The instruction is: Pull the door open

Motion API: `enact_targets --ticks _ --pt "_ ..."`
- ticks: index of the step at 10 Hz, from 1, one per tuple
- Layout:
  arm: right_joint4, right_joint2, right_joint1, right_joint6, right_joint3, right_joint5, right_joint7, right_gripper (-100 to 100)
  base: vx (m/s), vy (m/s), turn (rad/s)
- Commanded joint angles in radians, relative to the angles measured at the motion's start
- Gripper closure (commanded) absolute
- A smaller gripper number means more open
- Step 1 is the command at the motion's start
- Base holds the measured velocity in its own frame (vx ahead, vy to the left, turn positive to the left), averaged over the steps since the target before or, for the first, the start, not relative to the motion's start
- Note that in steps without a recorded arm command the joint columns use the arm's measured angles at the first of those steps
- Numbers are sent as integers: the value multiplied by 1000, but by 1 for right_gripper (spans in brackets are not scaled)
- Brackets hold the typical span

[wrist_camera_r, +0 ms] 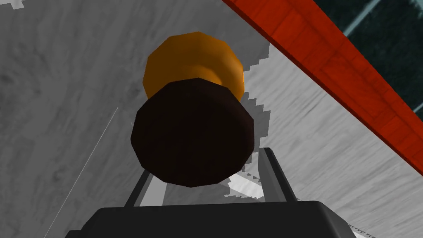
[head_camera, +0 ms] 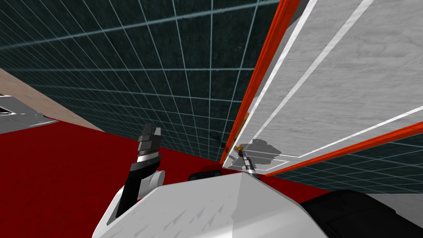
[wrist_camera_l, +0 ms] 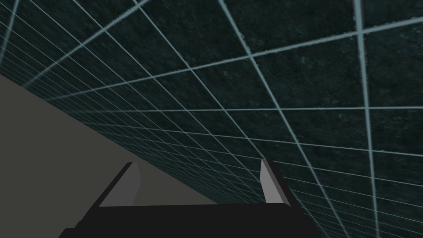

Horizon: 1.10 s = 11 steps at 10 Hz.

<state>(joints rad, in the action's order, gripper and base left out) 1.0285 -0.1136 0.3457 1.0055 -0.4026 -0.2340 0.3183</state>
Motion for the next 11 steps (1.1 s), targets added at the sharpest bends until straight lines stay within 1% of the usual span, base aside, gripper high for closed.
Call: enact_targets --ticks 1,2,3,4,5,6,7,8,9,10,11 --pt "-8 -8 -17 15 24 37 -48 100 -58 -1 60" --pt "-7 -14 -19 12 43 69 -76 100 -80 -8 106" --pt "-7 -14 -19 12 43 69 -89 100 -60 -15 57" --pt "-6 -20 -20 9 62 103 -127 100 -62 -16 76" --pt "-6 -20 -20 9 62 103 -131 100 -55 -17 23" --pt "-5 -27 -21 6 82 137 -171 100 -56 -16 44" --pt "-5 -27 -21 6 82 137 -172 100 -46 -12 54" --pt "-3 -33 -23 3 102 171 -212 100 -61 -11 70" --pt "-2 -39 -24 0 122 205 -237 100 -87 -15 102" --pt "-2 -39 -24 0 122 205 -256 100 -63 -15 51" --pt "-1 -45 -25 -3 142 240 -291 100 -62 -23 56"
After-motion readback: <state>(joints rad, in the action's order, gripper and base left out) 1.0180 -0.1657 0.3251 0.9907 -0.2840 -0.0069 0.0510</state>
